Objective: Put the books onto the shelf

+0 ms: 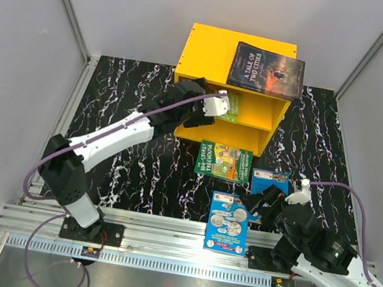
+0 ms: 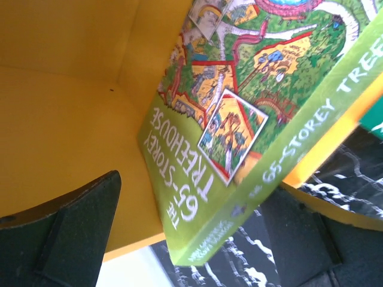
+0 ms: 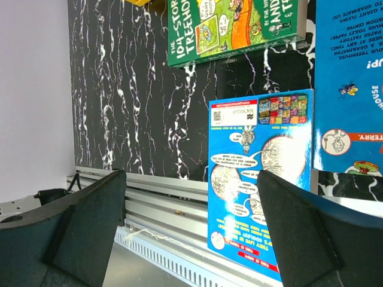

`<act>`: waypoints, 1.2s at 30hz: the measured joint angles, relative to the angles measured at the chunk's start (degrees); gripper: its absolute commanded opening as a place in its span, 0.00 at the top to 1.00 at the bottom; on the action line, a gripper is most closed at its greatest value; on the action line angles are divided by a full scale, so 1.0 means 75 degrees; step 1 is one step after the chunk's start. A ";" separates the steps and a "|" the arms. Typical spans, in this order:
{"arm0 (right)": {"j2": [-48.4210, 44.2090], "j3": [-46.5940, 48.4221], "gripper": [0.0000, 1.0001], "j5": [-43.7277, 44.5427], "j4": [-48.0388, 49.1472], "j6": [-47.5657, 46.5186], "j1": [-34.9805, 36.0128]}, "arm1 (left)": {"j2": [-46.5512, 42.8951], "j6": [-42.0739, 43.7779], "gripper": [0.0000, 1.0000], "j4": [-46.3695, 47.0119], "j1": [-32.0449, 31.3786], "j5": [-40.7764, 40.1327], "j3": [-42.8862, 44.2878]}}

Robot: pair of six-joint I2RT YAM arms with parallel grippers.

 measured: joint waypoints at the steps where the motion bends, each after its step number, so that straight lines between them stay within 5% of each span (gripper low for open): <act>1: -0.0009 0.0000 0.03 0.0000 -0.0029 0.0009 0.0000 | 0.0006 -0.0160 0.02 -0.0108 0.0052 0.0175 0.0111; 25: 0.0265 -0.0172 0.02 -0.0012 -0.0009 0.0044 0.0000 | 0.0947 -0.1906 0.02 -0.1265 0.0638 0.1358 0.1049; 36: 0.0417 -0.0405 0.02 -0.0119 0.0219 0.0044 0.0000 | -0.0653 -0.3235 0.01 -0.0892 0.0822 0.1204 -0.0108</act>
